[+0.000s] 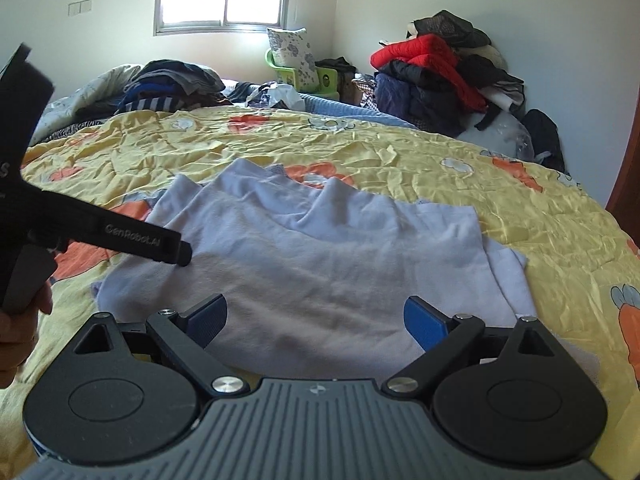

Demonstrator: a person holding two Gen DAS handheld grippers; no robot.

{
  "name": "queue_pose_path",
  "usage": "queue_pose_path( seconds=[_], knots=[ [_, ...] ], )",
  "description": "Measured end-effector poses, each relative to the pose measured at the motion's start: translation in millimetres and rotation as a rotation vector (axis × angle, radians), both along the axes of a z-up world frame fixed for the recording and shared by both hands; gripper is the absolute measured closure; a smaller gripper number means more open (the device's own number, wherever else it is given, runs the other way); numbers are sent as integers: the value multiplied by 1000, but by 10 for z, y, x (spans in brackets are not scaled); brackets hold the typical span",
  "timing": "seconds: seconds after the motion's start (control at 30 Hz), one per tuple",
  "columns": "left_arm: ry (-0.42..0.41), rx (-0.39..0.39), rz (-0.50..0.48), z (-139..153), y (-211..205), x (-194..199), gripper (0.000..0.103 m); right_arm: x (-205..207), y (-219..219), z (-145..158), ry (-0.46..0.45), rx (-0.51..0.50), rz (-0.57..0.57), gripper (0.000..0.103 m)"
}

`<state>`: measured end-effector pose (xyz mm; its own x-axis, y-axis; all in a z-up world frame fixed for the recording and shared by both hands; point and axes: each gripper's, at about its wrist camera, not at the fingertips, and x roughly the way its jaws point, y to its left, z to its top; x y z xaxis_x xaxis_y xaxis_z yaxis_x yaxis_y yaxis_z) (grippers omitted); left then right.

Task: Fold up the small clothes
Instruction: 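Move both open grippers to the edge of the folded shirt, then close both grippers on the folded shirt edge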

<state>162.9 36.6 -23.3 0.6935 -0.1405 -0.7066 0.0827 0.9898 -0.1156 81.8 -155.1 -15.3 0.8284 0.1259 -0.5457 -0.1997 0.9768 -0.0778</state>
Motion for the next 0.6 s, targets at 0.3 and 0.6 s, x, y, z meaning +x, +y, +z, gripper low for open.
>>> queue_pose_path(
  seconds=[0.3, 0.6],
  knots=[
    [15, -96, 15, 85, 351, 163, 20, -105, 308, -62, -11, -85, 84, 9],
    [138, -394, -41, -42, 618, 480, 20, -252, 646, -175, -36, -220, 154, 9]
  ],
)
